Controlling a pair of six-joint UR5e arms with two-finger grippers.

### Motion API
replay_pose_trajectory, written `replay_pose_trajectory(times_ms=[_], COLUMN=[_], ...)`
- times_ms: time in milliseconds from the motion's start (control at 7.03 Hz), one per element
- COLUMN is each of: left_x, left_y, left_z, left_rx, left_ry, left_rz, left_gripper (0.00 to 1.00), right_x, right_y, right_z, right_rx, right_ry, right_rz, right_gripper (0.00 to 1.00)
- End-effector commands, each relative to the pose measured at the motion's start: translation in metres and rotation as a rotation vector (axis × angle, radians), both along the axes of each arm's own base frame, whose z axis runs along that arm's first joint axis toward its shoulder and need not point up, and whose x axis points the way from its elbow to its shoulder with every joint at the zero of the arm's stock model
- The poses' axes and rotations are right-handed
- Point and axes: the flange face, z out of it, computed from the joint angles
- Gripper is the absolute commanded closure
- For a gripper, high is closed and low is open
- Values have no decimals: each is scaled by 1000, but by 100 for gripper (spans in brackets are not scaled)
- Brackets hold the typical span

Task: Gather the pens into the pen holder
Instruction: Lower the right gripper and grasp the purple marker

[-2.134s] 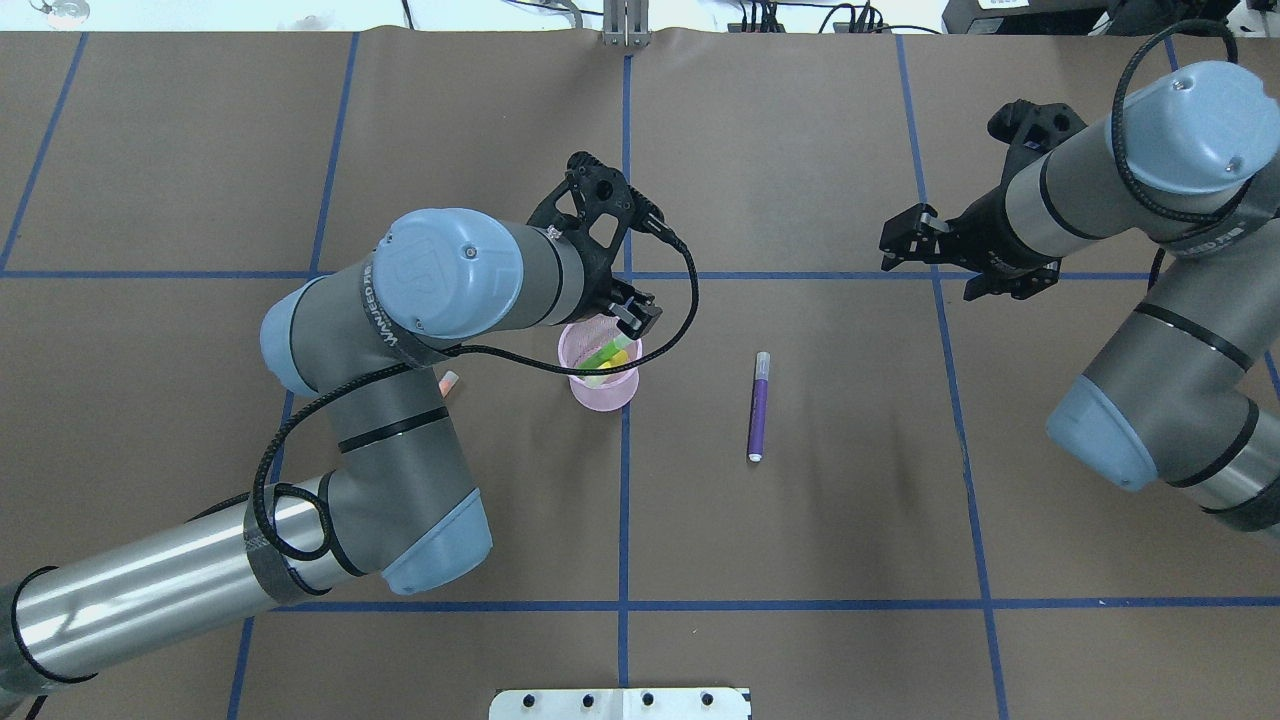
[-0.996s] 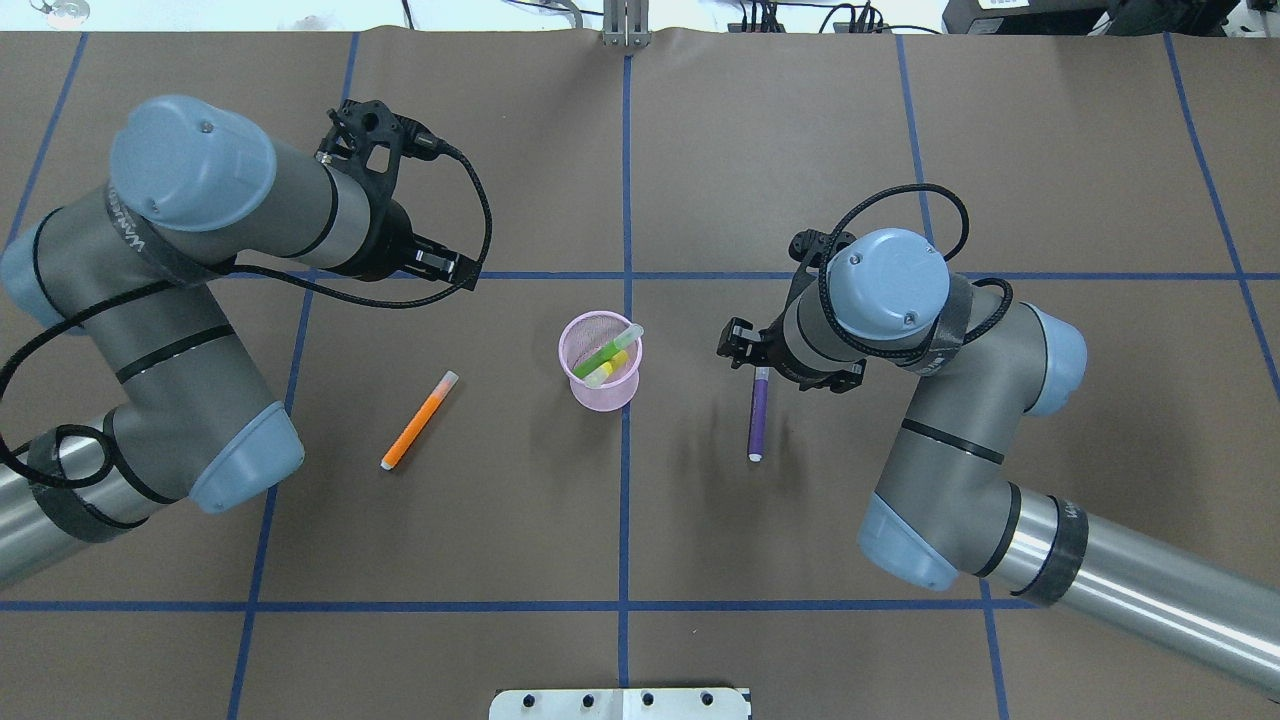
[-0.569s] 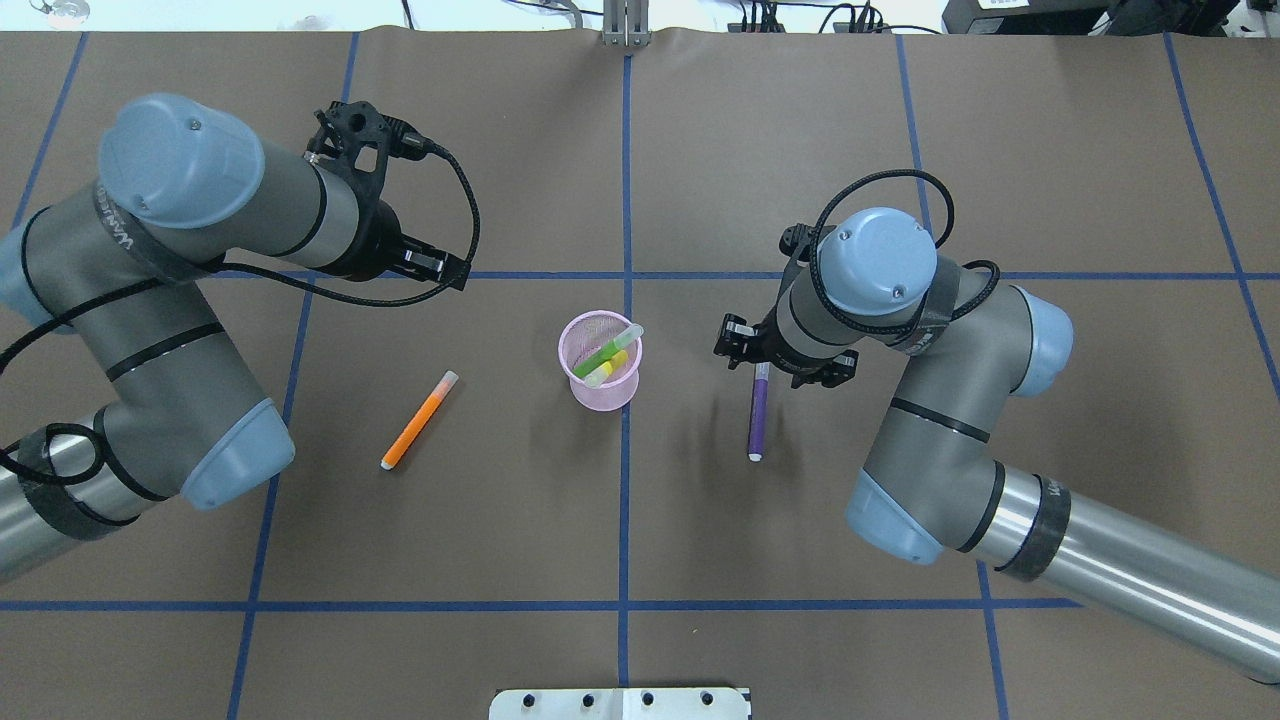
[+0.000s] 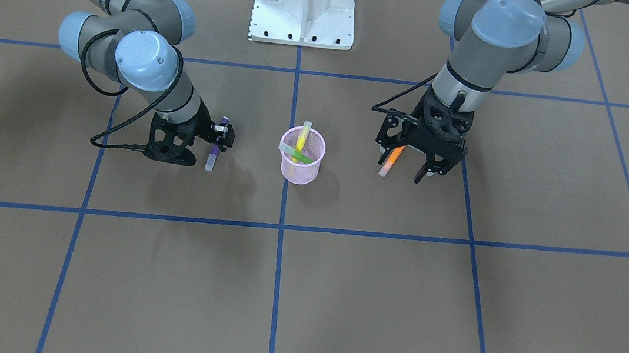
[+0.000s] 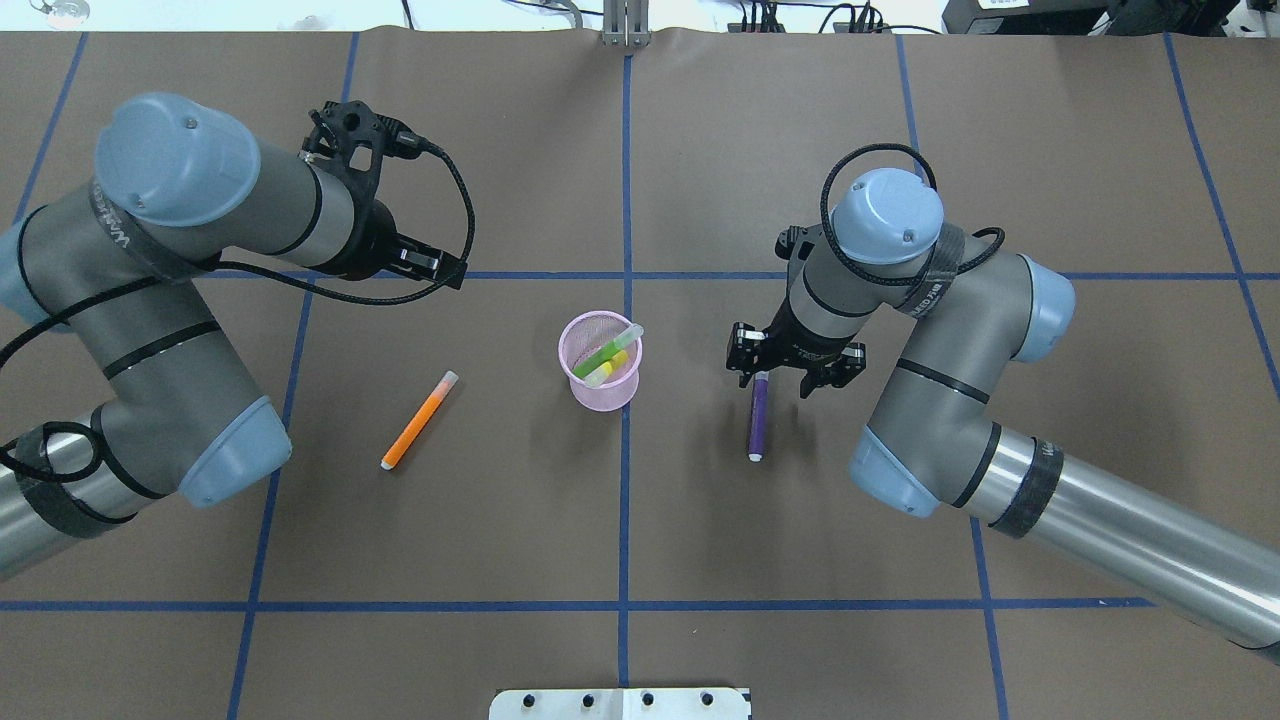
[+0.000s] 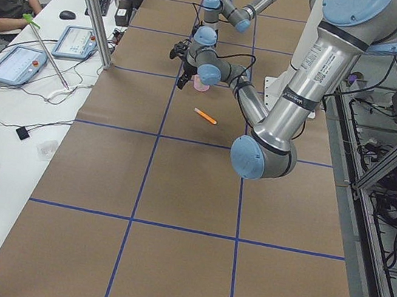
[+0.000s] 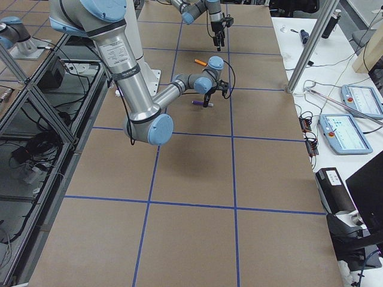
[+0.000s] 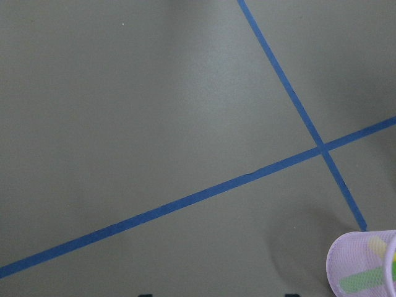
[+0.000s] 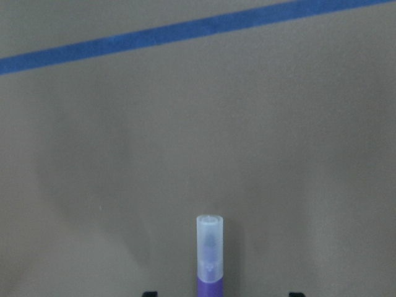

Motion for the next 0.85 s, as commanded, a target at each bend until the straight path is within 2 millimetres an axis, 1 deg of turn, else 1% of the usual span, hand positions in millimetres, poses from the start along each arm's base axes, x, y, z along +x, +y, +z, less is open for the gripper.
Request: replay_pose_trajectory(times_ms=[0,142,427,711], left_x=[0,0,-3,-4], left_y=[0,0,-2,-2], left_z=[1,0,-1,0], left_rx=[-1,0,1,1], left_ry=[-1,0,1,1], left_rz=[-1,-1,-5,-7], left_gripper=[22,20,20,20], right_x=[-5,-7,-7,-8], right_y=[-1,-1,-1,-2], right_z=[8,10,9,4], right_rx=[-18,-25,-66,-74], right_ry=[13,18,21,16], right_rz=[1,0,34,42], right_gripper=[25,26,28,30])
